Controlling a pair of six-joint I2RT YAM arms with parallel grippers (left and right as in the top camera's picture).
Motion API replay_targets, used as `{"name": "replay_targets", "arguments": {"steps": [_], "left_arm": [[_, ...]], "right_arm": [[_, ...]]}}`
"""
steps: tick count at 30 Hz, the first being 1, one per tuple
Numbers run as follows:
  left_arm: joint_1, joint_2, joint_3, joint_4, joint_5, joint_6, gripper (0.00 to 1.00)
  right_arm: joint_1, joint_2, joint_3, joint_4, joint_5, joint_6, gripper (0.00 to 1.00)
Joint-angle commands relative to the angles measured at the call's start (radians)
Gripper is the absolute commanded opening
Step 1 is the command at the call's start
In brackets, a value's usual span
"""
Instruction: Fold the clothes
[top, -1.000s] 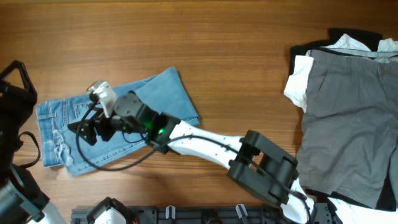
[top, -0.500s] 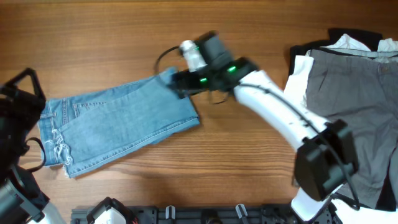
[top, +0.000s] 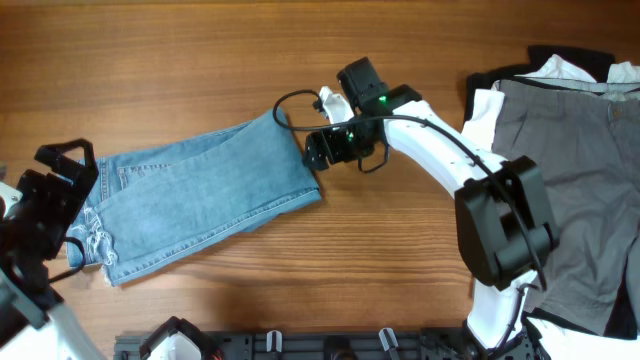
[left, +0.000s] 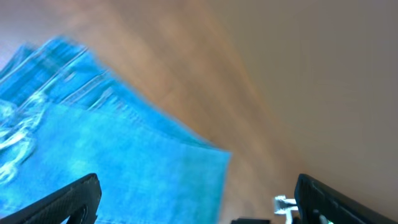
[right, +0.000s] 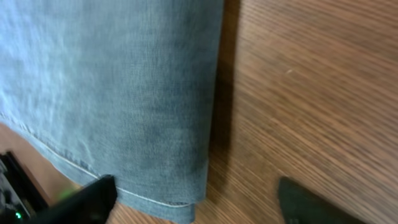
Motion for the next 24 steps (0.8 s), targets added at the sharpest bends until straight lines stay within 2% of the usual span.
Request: {"name": "replay_targets", "arguments": {"steps": [1,3,8,9,13,17,19,20,24], "left_arm": [[-0.006,0.090,0.012,-0.061,-0.080,0.061,1.00],[-0.017,0.126,0.012,-0.081,-0.077,0.061,1.00],[-0.065,0.127,0.012,-0.074,0.054,0.113,1.00],[-0.077,0.114,0.012,-0.072,0.054,0.113,1.00],[-0.112,0.055,0.012,-0.077,-0.013,0.113,1.00],[-0.129,0.011,0.012,-0.108,-0.035,0.113,1.00],[-0.129,0.000,0.012,-0.133,-0.036,0.113,1.00],[-0.129,0.000,0.012,-0.140,-0.037,0.113,1.00],[-0.129,0.003,0.012,-0.164,-0.036,0.113,1.00]], "right_arm": [[0.040,0.048,-0.022,0.019,-0.055,-0.066,0.95],[0.055,0.064,-0.043,0.050,-0.055,-0.066,0.92],[0.064,0.066,-0.057,0.079,-0.105,-0.085,0.76],[0.065,0.066,-0.058,0.082,-0.108,-0.084,0.71],[0.076,0.067,-0.078,0.110,-0.104,-0.081,0.68],[0.080,0.067,-0.085,0.134,-0.097,-0.082,0.34],[0.077,0.067,-0.084,0.142,-0.068,-0.080,0.10],[0.070,0.064,-0.084,0.143,-0.048,-0.072,0.04],[0.016,0.048,-0.082,0.142,0.073,0.019,0.05]]}}
